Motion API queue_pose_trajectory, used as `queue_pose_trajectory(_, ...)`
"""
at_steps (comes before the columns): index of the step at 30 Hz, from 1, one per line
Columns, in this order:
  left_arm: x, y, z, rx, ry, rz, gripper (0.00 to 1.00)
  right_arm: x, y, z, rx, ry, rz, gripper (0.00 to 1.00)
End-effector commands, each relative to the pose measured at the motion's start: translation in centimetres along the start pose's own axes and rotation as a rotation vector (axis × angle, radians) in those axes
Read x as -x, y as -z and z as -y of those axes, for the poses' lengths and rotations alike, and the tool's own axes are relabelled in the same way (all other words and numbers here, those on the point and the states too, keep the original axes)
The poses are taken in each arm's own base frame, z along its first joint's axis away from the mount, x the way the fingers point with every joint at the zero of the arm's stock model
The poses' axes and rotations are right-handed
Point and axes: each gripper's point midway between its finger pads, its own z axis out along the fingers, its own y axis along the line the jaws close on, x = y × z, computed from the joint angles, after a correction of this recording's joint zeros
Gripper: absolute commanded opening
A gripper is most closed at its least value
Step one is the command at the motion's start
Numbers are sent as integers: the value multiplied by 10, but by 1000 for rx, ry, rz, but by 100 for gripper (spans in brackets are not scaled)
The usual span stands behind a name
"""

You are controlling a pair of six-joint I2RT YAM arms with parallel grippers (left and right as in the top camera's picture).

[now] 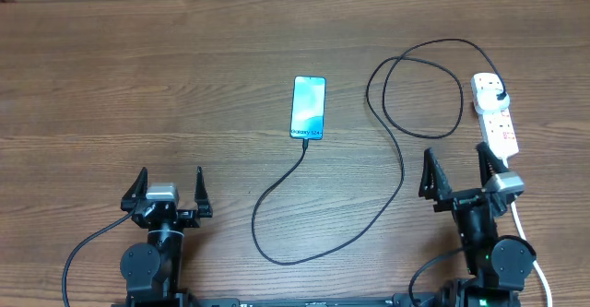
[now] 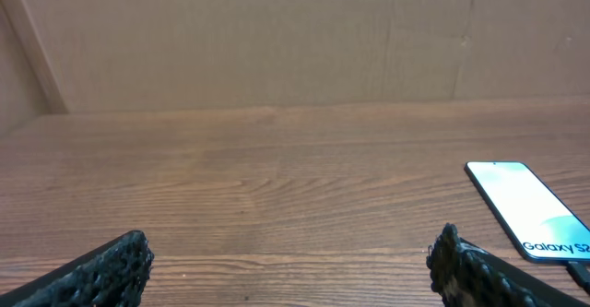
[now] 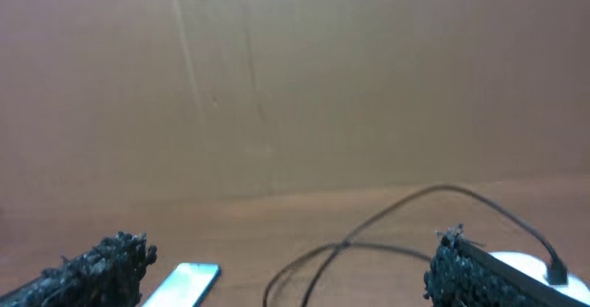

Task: Plug charger to phone and switch on socket

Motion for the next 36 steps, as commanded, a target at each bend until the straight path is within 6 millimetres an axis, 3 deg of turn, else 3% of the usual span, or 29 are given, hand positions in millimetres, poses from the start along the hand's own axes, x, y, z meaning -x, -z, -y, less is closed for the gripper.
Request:
queue_pose_trajectory(1, -1, 0, -1, 6, -15, 1, 99, -10, 6, 3, -27, -6, -25, 100)
queue_pose_trajectory(5, -1, 0, -1, 6, -15, 1, 100, -38, 11, 8, -50, -34, -137, 100)
queue_pose_trajectory(36, -1, 0, -1, 6, -15, 1, 100, -38, 11, 9, -56, -34, -136, 100)
